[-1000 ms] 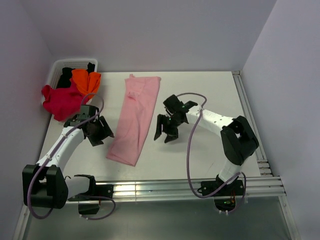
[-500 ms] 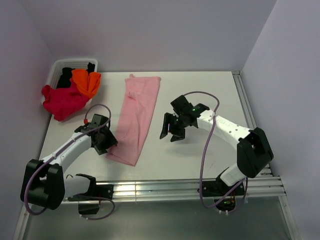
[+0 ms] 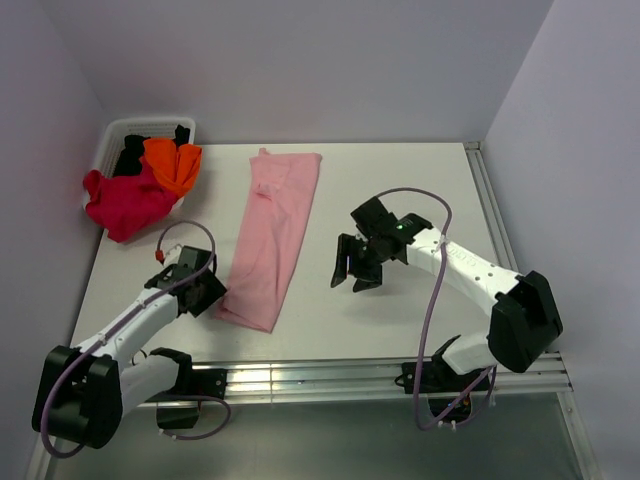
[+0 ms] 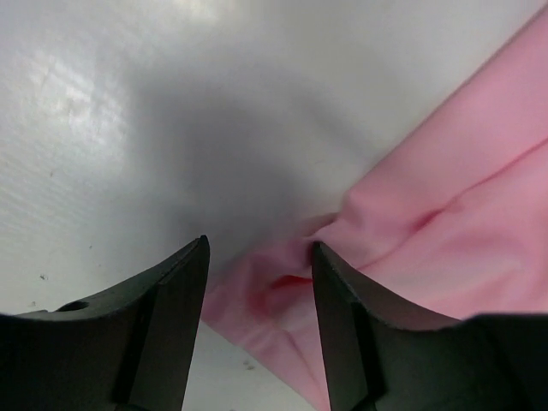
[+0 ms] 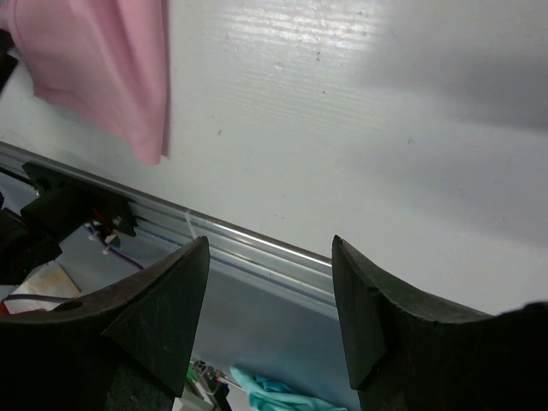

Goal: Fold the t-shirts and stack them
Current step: Rotate the tshirt 90 degrees

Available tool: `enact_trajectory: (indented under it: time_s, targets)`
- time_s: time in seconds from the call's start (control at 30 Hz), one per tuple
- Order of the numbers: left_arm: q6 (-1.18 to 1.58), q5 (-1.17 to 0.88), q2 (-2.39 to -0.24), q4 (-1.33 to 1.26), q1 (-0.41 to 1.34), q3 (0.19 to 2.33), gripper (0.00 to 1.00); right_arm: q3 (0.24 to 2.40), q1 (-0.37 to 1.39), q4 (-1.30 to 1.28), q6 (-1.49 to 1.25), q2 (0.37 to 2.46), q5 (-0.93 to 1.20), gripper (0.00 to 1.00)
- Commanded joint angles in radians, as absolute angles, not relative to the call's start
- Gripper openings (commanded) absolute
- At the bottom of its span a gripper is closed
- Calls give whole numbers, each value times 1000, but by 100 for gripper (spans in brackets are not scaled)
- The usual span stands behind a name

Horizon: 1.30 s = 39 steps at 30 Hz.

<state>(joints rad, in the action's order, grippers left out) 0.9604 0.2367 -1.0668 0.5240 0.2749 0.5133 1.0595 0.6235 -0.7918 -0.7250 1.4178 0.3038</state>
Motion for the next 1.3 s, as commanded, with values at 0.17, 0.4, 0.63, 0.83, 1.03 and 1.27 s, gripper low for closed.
enact_trajectory:
  time_s: [0.17, 0.4, 0.63, 0.83, 1.03, 1.27]
  targets:
    - [1117, 166, -924, 457, 345, 348, 55, 939, 589, -773, -704, 1310, 334, 66]
    - [1131, 32, -796, 385, 402, 337, 54, 874, 586, -738, -703, 1292, 328, 66]
    - [1086, 9, -842, 397, 411, 406, 54, 885, 587, -698, -771, 1259, 340, 66]
    - [1037, -64, -888, 380, 426, 422, 52, 948, 650, -586, -886, 1299, 319, 66]
    - [991, -138, -888, 373, 431, 422, 36, 1015, 813, -422, -1046, 1439, 232, 66]
    - [965, -193, -931, 341, 434, 414, 16, 936, 945, -258, -1230, 1601, 201, 64]
